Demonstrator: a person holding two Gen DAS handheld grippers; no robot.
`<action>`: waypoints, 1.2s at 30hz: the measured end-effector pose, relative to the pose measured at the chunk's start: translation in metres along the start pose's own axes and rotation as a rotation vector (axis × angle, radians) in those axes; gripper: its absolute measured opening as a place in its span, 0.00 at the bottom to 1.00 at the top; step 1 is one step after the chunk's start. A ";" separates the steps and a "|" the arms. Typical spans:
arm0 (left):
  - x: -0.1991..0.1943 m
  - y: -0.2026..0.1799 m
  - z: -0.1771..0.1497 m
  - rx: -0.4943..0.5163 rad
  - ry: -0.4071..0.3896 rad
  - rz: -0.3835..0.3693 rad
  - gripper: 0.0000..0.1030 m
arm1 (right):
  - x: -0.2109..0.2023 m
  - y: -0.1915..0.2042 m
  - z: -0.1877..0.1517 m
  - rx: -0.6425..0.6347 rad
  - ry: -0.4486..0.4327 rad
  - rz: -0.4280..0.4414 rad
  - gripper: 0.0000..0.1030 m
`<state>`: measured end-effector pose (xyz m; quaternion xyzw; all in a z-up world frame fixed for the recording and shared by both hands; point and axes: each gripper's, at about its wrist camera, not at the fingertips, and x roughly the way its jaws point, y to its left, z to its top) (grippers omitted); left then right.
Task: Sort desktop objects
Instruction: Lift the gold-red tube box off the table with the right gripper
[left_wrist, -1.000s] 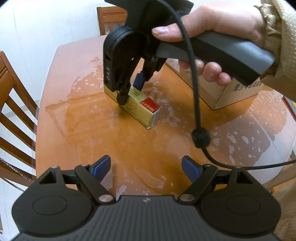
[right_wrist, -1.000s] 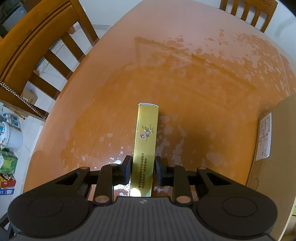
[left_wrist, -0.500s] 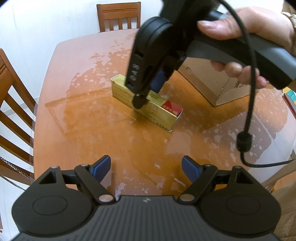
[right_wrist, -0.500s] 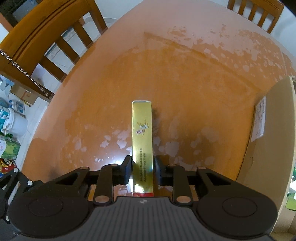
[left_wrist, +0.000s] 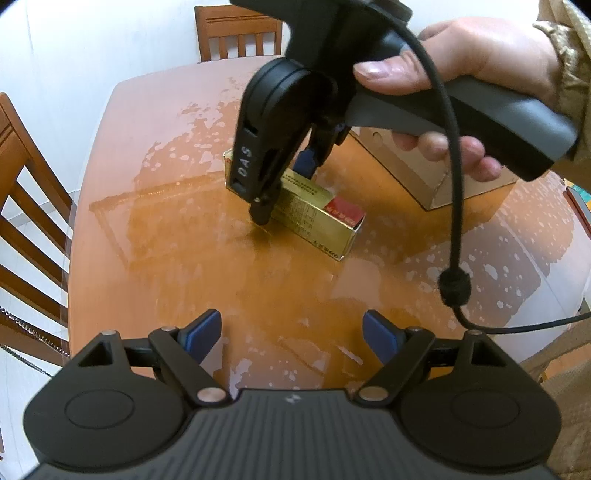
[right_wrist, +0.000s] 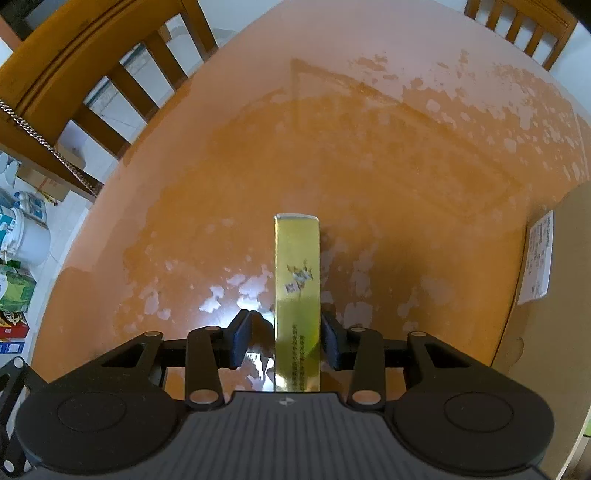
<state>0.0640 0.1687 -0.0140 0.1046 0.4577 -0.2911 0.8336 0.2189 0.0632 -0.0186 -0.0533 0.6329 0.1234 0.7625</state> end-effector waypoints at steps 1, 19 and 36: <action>0.000 0.000 0.000 0.000 0.001 0.000 0.81 | 0.000 0.000 -0.001 -0.002 0.004 -0.001 0.35; 0.007 -0.004 0.001 0.010 0.010 -0.008 0.81 | -0.013 -0.017 -0.045 -0.024 0.081 0.020 0.28; 0.009 -0.012 0.002 0.028 0.026 0.010 0.81 | -0.019 -0.011 -0.046 -0.041 0.019 0.023 0.27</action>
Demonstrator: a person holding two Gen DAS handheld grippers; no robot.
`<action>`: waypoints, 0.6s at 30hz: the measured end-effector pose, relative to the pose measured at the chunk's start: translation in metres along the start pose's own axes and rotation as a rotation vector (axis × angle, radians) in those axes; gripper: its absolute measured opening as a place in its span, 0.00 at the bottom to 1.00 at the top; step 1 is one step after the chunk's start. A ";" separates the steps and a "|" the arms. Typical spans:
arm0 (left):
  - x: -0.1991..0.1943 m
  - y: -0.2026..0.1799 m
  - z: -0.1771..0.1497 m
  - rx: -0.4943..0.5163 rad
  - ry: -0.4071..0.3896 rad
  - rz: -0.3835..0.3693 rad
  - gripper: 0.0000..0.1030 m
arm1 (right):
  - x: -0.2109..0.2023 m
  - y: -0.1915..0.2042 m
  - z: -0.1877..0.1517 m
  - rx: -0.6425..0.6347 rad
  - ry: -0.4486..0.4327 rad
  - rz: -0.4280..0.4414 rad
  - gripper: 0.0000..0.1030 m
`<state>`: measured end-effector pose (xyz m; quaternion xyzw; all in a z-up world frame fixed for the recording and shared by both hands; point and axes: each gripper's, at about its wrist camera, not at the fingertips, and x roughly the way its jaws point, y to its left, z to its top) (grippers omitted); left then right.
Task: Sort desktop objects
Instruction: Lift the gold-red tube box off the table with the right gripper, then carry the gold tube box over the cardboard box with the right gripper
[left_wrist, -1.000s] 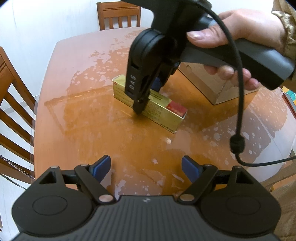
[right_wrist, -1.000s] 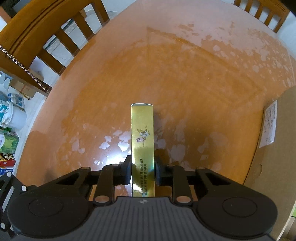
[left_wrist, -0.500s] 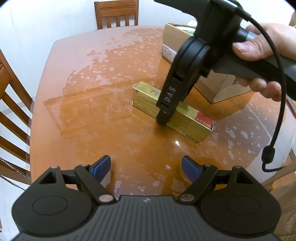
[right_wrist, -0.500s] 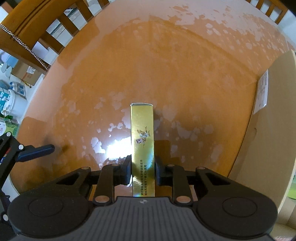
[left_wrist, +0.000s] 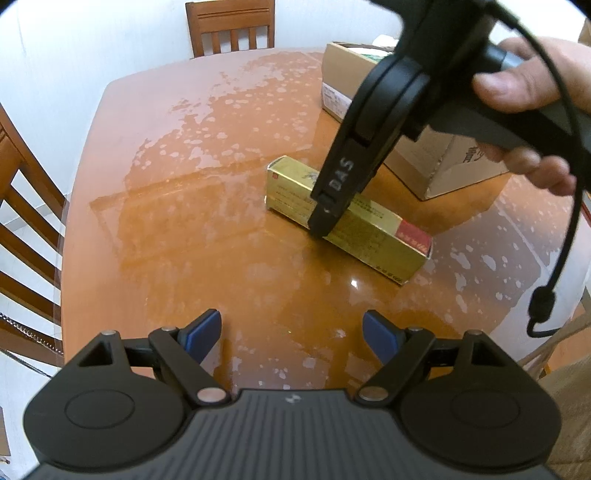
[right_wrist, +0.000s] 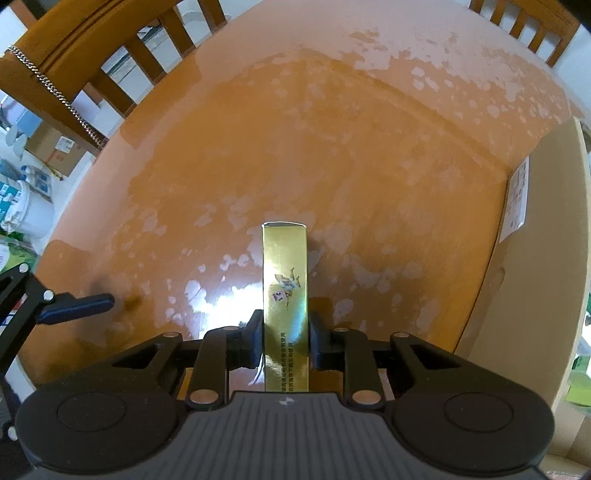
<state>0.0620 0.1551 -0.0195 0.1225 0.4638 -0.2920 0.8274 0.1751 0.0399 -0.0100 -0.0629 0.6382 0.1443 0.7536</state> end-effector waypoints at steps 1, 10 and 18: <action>0.000 -0.001 0.001 0.001 0.001 0.003 0.81 | -0.004 -0.003 -0.002 0.005 -0.004 0.015 0.27; -0.005 -0.017 0.010 -0.022 0.007 0.010 0.81 | -0.054 -0.035 -0.010 0.119 -0.089 0.256 0.27; -0.011 -0.048 0.038 -0.043 -0.029 0.000 0.81 | -0.131 -0.109 -0.022 0.217 -0.269 0.463 0.27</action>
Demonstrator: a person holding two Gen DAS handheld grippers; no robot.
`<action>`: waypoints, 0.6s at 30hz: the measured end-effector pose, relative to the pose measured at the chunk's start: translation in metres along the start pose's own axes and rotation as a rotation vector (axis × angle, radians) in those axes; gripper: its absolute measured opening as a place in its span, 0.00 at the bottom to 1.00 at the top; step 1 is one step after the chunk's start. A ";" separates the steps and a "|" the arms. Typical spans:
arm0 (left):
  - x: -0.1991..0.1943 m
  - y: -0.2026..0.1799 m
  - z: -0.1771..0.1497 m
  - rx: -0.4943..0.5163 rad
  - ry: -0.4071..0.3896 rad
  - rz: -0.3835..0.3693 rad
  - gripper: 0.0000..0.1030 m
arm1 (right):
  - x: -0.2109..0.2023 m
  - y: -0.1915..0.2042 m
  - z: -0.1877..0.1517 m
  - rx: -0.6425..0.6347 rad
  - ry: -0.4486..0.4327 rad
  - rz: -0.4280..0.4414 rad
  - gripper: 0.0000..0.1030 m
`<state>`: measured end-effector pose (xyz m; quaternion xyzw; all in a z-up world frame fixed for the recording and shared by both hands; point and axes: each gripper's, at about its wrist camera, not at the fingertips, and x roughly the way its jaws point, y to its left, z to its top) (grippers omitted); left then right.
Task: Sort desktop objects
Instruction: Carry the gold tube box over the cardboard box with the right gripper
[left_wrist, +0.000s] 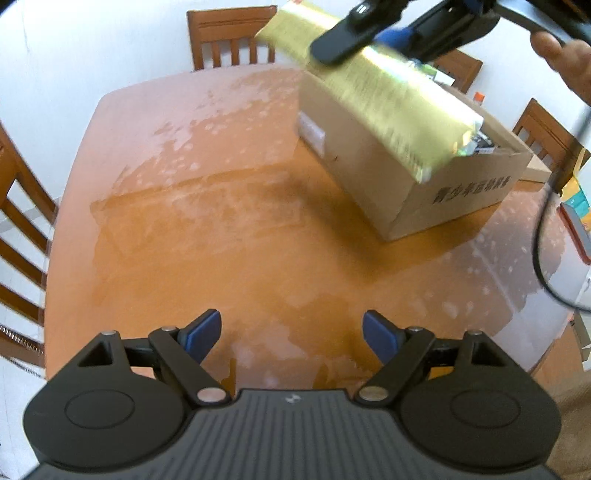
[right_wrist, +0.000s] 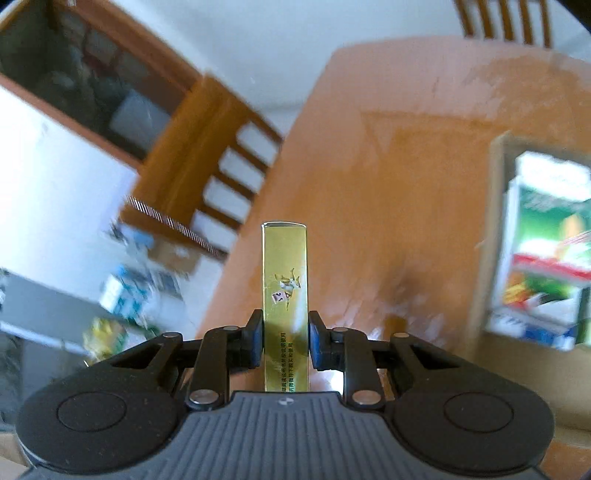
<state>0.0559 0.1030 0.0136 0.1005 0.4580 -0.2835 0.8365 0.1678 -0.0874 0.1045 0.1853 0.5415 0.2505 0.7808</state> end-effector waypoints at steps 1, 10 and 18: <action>0.000 -0.006 0.004 0.005 -0.006 -0.001 0.81 | -0.012 -0.009 0.003 0.004 -0.018 -0.002 0.27; 0.016 -0.071 0.035 0.023 -0.029 -0.018 0.81 | -0.078 -0.084 0.016 -0.123 0.004 -0.111 0.27; 0.030 -0.112 0.045 -0.042 0.009 0.031 0.81 | -0.069 -0.105 0.022 -0.407 0.214 -0.134 0.27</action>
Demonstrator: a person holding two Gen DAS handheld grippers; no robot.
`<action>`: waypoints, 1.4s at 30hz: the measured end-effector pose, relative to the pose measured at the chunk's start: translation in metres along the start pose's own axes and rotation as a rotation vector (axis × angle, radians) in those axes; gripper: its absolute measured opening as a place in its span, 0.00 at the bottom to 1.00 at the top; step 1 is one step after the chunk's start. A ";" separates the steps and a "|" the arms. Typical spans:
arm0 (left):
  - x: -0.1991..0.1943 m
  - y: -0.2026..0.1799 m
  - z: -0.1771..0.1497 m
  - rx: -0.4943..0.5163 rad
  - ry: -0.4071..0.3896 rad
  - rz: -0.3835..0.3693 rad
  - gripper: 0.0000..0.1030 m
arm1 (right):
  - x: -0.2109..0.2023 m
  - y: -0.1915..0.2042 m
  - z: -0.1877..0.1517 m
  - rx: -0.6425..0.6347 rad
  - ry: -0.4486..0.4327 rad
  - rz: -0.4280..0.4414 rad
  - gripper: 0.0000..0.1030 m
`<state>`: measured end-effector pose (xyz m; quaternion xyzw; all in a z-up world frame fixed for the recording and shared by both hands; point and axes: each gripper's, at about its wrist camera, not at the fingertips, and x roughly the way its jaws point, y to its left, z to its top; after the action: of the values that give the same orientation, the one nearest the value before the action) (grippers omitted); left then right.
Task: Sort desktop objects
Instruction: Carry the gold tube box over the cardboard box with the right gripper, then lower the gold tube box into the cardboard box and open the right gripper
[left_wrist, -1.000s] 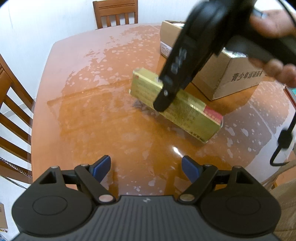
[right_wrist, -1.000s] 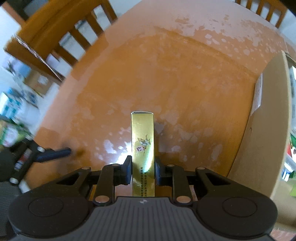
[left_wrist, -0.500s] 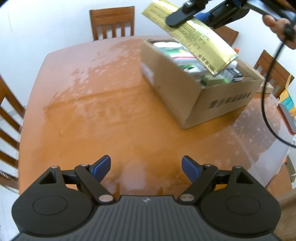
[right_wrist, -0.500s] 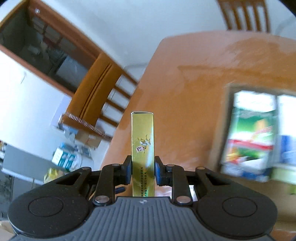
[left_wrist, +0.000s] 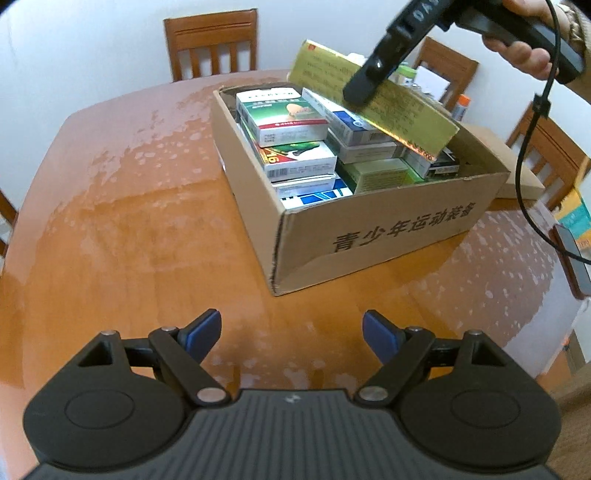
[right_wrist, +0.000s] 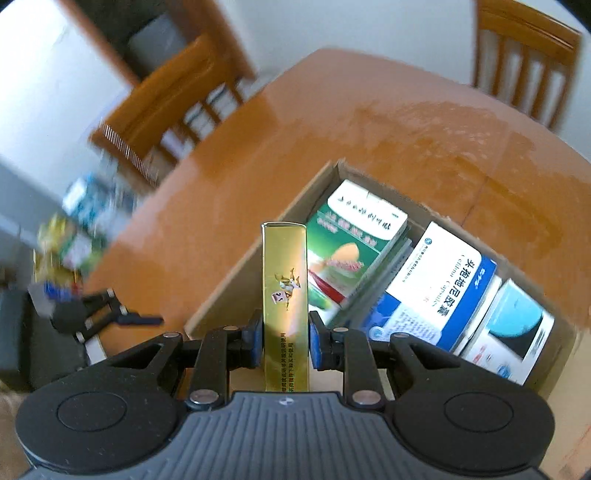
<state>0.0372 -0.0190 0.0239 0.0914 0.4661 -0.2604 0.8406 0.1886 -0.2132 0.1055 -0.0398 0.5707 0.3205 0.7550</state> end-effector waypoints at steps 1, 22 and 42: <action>-0.001 -0.002 -0.001 -0.012 0.004 0.009 0.81 | 0.003 0.000 0.001 -0.041 0.024 0.005 0.27; 0.013 0.002 0.005 -0.185 0.057 0.114 0.81 | 0.106 0.018 -0.004 -0.377 0.377 0.138 0.27; 0.018 0.003 0.010 -0.193 0.052 0.103 0.81 | 0.112 0.035 -0.015 -0.447 0.400 0.119 0.33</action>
<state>0.0533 -0.0267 0.0145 0.0406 0.5052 -0.1683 0.8454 0.1739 -0.1424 0.0117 -0.2337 0.6246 0.4677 0.5801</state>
